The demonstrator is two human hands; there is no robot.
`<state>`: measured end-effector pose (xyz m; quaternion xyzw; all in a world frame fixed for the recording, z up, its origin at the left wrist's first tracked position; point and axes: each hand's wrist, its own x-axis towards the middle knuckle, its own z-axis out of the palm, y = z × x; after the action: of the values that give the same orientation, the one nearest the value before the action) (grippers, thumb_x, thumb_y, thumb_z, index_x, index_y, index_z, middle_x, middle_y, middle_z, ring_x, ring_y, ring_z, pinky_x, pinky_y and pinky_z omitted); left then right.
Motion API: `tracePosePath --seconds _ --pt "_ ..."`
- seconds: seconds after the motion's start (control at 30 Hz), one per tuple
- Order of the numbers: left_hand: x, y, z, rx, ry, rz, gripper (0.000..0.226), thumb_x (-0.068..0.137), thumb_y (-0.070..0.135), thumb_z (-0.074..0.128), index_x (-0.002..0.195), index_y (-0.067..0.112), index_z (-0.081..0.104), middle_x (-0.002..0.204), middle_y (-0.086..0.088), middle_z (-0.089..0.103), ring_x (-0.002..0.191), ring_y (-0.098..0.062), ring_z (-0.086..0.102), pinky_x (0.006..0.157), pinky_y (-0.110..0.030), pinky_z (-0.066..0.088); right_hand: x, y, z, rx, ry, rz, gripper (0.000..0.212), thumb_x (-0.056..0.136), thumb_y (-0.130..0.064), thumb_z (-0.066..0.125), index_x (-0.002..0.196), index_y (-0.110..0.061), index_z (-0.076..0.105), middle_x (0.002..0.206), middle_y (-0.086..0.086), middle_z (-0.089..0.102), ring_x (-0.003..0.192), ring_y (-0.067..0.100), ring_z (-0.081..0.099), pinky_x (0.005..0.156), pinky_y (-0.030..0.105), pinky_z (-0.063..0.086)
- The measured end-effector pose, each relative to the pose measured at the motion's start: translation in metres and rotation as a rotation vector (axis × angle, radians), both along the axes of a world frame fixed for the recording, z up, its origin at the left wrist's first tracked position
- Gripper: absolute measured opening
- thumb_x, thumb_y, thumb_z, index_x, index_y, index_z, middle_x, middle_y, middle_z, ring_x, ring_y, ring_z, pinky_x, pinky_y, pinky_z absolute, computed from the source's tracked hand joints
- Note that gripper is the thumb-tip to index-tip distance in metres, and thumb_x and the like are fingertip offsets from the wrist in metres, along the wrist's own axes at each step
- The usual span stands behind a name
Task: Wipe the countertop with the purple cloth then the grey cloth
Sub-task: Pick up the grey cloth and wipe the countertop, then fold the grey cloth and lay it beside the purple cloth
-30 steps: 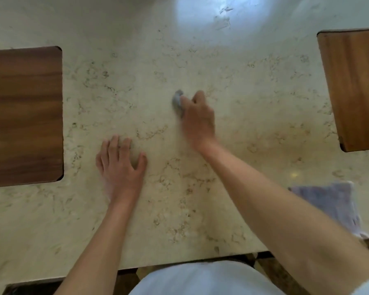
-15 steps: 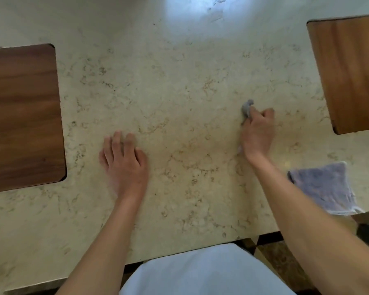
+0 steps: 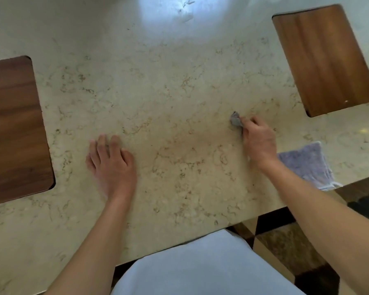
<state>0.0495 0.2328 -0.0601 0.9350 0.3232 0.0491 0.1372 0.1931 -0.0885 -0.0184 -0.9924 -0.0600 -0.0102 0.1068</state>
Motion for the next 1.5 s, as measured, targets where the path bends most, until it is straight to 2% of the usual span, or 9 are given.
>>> tracePosePath --seconds 0.13,0.33,0.53,0.73,0.83,0.97,1.17,1.33,1.5 --pt "0.000 -0.002 -0.001 0.006 0.001 0.002 0.042 0.098 0.021 0.049 0.139 0.015 0.051 0.155 -0.015 0.043 0.148 -0.039 0.029 0.118 -0.053 0.021 -0.045 0.064 -0.001 0.147 0.054 -0.123 0.024 0.105 -0.016 0.052 0.124 -0.012 0.066 0.094 0.011 0.066 0.061 0.025 0.054 0.054 0.029 0.037" --pt "0.000 0.004 -0.001 -0.046 0.034 -0.014 0.043 0.097 0.023 0.046 0.140 0.016 0.049 0.156 -0.014 0.040 0.148 -0.039 0.028 0.118 -0.055 0.020 -0.094 0.090 0.004 0.245 0.282 0.336 0.045 0.095 -0.004 0.060 0.138 -0.016 0.059 0.110 0.010 0.055 0.081 0.026 0.055 0.065 0.033 0.045" --pt "0.003 0.005 0.016 -0.129 0.117 -0.032 0.045 0.098 0.022 0.046 0.143 0.016 0.047 0.161 -0.011 0.033 0.152 -0.035 0.019 0.121 -0.052 0.015 -0.072 0.042 0.002 0.053 0.189 0.108 0.044 0.089 -0.005 0.068 0.131 -0.014 0.059 0.097 0.007 0.050 0.066 0.022 0.043 0.052 0.030 0.031" --pt "0.017 -0.033 0.050 -0.339 0.071 -0.016 0.042 0.094 0.011 0.054 0.136 0.006 0.058 0.150 -0.018 0.049 0.142 -0.035 0.039 0.120 -0.045 0.027 -0.092 0.057 0.006 0.400 0.393 0.143 0.023 0.095 -0.012 0.066 0.116 -0.013 0.074 0.091 0.005 0.057 0.077 0.026 0.059 0.066 0.038 0.051" --pt "0.016 -0.075 0.077 -0.664 -0.009 -0.038 0.030 0.100 0.012 0.053 0.128 0.011 0.063 0.129 -0.007 0.062 0.121 -0.024 0.056 0.101 -0.030 0.041 -0.095 0.052 0.024 0.814 0.633 -0.061 0.016 0.097 -0.015 0.064 0.102 -0.024 0.076 0.094 0.006 0.069 0.086 0.022 0.069 0.080 0.042 0.059" --pt "0.013 -0.115 0.107 -1.041 -0.035 0.013 0.021 0.102 0.012 0.051 0.099 0.025 0.067 0.107 -0.006 0.073 0.091 -0.018 0.071 0.081 -0.030 0.056 -0.096 0.043 0.056 1.219 0.665 -0.251 0.021 0.100 -0.011 0.063 0.115 -0.021 0.072 0.104 0.004 0.077 0.093 0.018 0.074 0.081 0.035 0.059" --pt "0.012 -0.148 0.149 -1.506 -0.098 0.003 0.027 0.106 0.026 0.048 0.110 0.011 0.070 0.102 -0.013 0.078 0.095 -0.025 0.075 0.083 -0.035 0.061 -0.108 0.032 0.092 0.986 0.462 -0.099 0.026 0.092 -0.008 0.067 0.113 -0.023 0.069 0.105 -0.003 0.070 0.093 0.014 0.069 0.082 0.038 0.061" --pt "0.016 -0.160 0.153 -1.570 -0.168 0.062 0.023 0.096 0.022 0.066 0.117 0.012 0.065 0.101 -0.013 0.077 0.090 -0.027 0.076 0.075 -0.038 0.060 -0.112 0.011 0.119 0.889 0.329 0.223 0.030 0.094 -0.032 0.063 0.122 -0.023 0.065 0.118 -0.007 0.064 0.112 0.013 0.061 0.090 0.019 0.051" --pt "0.024 -0.192 0.161 -1.681 -0.249 0.053 0.024 0.095 0.014 0.063 0.116 0.003 0.064 0.094 -0.015 0.076 0.083 -0.028 0.072 0.072 -0.036 0.060 -0.098 -0.033 0.132 1.024 0.355 -0.188 0.023 0.100 -0.034 0.064 0.123 -0.032 0.061 0.119 -0.005 0.068 0.106 0.010 0.067 0.084 0.024 0.058"
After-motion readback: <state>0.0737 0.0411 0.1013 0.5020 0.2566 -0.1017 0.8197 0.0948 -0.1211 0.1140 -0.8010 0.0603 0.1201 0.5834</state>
